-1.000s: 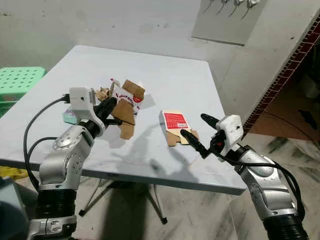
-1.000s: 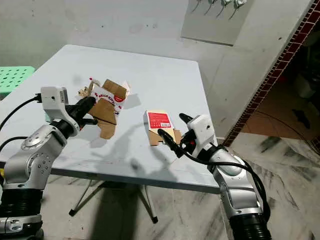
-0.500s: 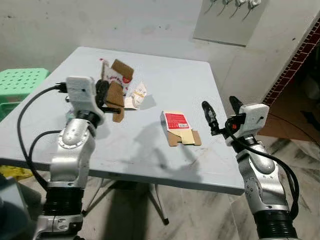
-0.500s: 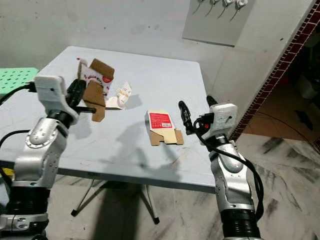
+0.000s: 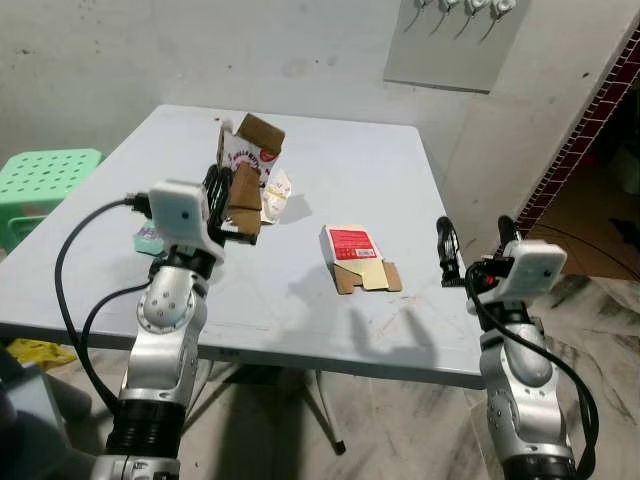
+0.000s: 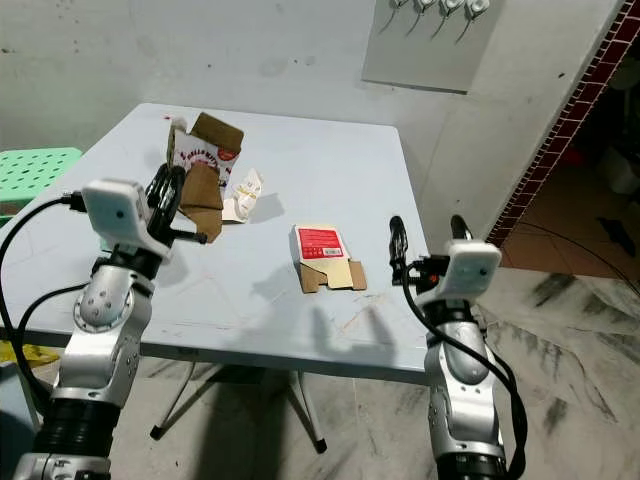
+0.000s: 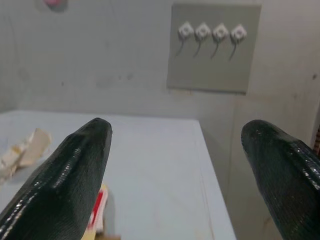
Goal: Picking trash to rubbish bin
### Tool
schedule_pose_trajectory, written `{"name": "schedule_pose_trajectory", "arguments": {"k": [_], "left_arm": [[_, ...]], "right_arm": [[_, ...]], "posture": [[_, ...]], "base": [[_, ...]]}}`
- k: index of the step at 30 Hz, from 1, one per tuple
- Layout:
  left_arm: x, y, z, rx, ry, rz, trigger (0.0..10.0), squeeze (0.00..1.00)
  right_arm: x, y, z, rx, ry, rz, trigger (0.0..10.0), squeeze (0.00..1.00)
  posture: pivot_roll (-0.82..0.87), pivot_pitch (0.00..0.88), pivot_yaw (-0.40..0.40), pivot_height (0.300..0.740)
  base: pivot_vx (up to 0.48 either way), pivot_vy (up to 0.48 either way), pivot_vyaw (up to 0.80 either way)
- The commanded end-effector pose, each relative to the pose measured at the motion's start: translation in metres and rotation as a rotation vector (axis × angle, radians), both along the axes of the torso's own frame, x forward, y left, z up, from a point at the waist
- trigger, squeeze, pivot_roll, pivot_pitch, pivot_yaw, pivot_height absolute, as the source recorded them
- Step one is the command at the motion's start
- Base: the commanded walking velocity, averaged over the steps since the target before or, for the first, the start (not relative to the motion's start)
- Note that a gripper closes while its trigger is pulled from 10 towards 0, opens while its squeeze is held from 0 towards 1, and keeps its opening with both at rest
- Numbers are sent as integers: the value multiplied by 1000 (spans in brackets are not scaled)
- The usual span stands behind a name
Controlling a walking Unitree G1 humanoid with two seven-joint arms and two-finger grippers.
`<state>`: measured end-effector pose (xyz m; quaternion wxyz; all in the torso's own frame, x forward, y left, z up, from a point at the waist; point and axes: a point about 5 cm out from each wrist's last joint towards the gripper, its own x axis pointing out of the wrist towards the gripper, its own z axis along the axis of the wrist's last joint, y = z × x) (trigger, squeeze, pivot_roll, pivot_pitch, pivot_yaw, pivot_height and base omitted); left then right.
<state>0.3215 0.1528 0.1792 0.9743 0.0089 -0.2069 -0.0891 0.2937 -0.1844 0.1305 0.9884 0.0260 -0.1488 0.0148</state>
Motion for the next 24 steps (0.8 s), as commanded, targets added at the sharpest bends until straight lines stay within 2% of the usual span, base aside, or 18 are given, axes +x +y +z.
{"name": "schedule_pose_trajectory", "arguments": {"k": [1,6,12,20,21,24], "left_arm": [[0,0,-7,-2,13,-7,10000,0],[-1,3,-28,-6,65,10,10000,0],[-6,2,-44,-33,94,17,10000,0],[-28,-5,-55,-39,103,55,10000,0],[-33,-4,-58,-47,125,60,10000,0],[-37,-2,-62,-43,147,80,10000,0]], "right_arm": [[-1,-4,-4,-9,11,-17,10000,0],[-3,-15,-17,-32,49,-84,10000,0],[-6,-17,-26,-39,70,-114,10000,0],[-18,-10,-28,-44,55,-117,10000,0],[-22,-8,-28,-68,56,-120,10000,0],[-25,-7,-30,-51,64,-117,10000,0]], "posture": [[21,0,-33,740],[26,0,-33,740],[24,0,-33,740],[18,0,-34,740],[17,0,-36,740],[22,0,-41,740]], "base": [[0,0,0],[0,0,0],[0,0,0],[0,0,0],[0,0,0],[0,0,0]]}}
